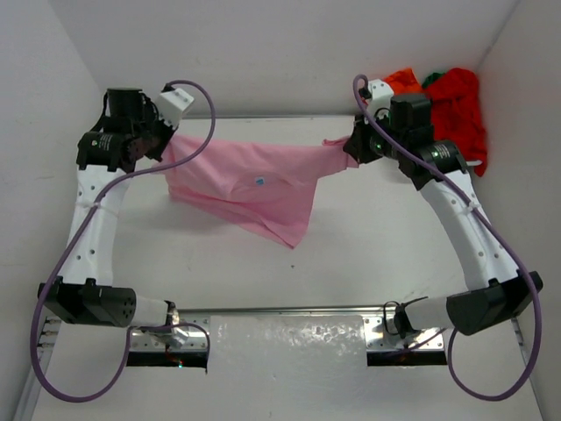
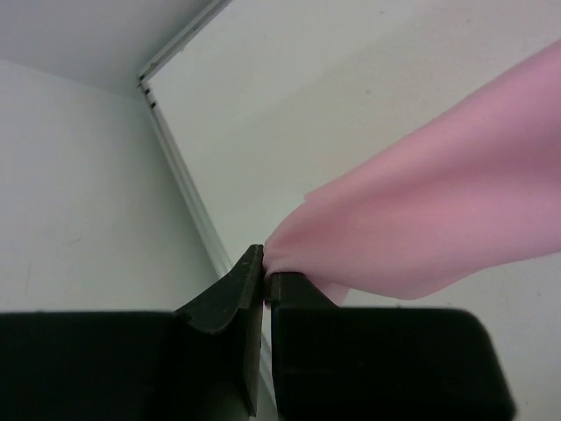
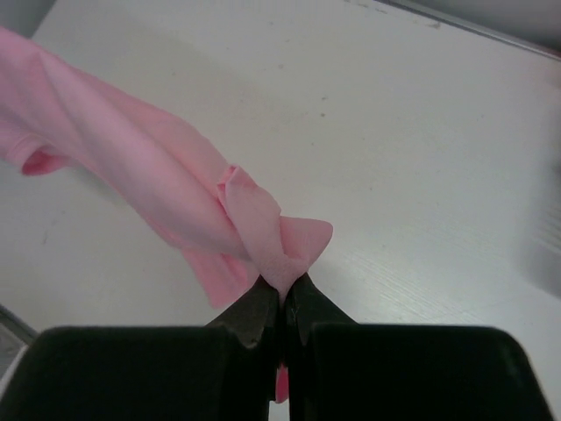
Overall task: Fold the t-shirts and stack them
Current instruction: Flatten out the tshirt
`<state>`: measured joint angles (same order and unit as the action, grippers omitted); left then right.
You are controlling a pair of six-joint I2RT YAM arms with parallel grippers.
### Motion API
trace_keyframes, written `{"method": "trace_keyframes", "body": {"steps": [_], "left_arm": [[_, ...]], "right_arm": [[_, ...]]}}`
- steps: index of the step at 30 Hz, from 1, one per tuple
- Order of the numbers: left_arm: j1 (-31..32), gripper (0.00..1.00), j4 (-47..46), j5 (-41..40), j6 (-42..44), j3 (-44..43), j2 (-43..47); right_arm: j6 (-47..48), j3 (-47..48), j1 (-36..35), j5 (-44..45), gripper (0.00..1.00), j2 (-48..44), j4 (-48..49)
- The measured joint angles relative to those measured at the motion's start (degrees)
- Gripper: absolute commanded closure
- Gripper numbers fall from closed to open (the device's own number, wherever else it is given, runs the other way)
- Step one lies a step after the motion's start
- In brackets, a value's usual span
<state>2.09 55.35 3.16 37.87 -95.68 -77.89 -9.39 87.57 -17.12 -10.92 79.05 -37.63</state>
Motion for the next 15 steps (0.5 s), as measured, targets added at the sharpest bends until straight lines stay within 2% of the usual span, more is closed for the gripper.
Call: {"method": "trace_keyframes", "body": {"steps": [2,5,8,10,13,15], "left_arm": [[-0.4,1.0,0.6,-3.1,-1.2,-1.6,-0.2],[-1.4,1.0,1.6,-3.6,-3.6,-11.3,-2.9],[-1.9,1.0,2.4,3.2,-3.5,-19.2,-4.2],[-1.7,1.0,4.9,10.4,-1.3,-21.4,-3.7],[2.8,1.0,9.7,19.5,4.0,-17.1,-0.7],[11.6,1.0,10.3,22.9,5.4,-7.9,2.7]], "right_arm": [[0.2,-0.4,0.0,-3.0,1.0,-1.6,0.5],[0.8,-0.7,-0.1,-5.8,1.0,-3.4,1.2],[2.9,5.3,-0.2,-6.2,1.0,0.2,-0.4],[4.3,13.6,-0.1,-6.2,1.0,6.2,-1.3],[6.1,28.2,0.4,-6.4,1.0,18.0,-0.5],[6.6,32.2,1.4,-6.3,1.0,23.2,0.9]]}}
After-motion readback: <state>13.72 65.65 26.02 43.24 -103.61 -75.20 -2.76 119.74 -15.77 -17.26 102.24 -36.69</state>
